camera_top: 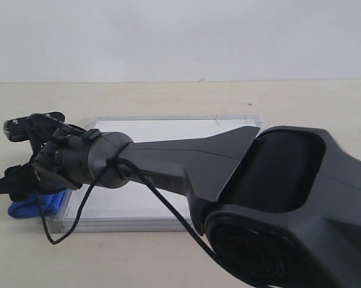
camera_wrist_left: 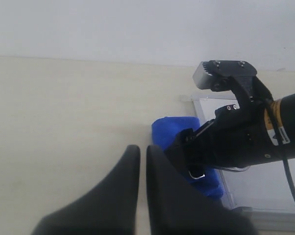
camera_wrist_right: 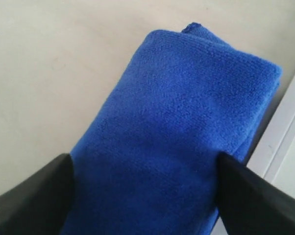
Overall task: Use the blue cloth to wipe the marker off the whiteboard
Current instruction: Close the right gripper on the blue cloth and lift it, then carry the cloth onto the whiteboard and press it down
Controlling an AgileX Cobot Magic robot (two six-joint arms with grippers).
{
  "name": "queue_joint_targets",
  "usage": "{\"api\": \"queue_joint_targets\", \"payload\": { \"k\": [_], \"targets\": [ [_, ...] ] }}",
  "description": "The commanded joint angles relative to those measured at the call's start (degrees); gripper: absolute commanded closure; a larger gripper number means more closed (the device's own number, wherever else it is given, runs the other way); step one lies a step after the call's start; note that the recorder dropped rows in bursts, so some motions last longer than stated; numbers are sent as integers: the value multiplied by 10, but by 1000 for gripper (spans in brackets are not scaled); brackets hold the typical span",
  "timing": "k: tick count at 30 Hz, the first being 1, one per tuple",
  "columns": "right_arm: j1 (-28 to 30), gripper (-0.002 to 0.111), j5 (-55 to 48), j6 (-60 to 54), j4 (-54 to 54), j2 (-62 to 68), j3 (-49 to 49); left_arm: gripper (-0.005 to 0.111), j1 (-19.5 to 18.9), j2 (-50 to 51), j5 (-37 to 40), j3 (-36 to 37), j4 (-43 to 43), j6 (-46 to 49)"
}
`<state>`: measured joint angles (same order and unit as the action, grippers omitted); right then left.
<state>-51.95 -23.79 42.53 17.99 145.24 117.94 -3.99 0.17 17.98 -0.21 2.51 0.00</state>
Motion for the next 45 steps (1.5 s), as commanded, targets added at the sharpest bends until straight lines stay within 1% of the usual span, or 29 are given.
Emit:
{"api": "queue_joint_targets", "payload": {
  "k": [1,2,4,9,12,16,20,23,26,29,34,41,45],
  "targets": [
    [0,38,-21,-3,-9,6,0,102,-1,-2,-6,2,-2,0],
    [0,41,-28,-5,-9,6,0,102,-1,-2,-6,2,-2,0],
    [0,54,-41,-8,-13,6,0,102,-1,-2,-6,2,-2,0],
    [0,91,-45,-17,-16,6,0,102,-1,-2,-6,2,-2,0],
    [0,109,-29,-26,-18,4,0,102,-1,-2,-6,2,-2,0],
    [0,108,-26,-52,-20,-15,0,102,-1,-2,-6,2,-2,0],
    [0,108,-55,-73,1,-63,0,102,-1,-2,-6,2,-2,0],
    [0,108,-96,-73,46,-103,0,102,-1,-2,-6,2,-2,0],
    [0,108,-167,-73,95,-136,-1,102,-1,-2,-6,2,-2,0],
    [1,108,-211,-73,134,-167,-20,102,-1,-2,-6,2,-2,0],
    [26,108,-214,-82,130,-223,-93,102,-1,-2,-6,2,-2,0],
    [95,108,-138,-71,124,-315,-280,102,-1,-2,-6,2,-2,0],
    [135,108,-154,-70,157,-344,-365,102,-1,-2,-6,2,-2,0]
  ]
}}
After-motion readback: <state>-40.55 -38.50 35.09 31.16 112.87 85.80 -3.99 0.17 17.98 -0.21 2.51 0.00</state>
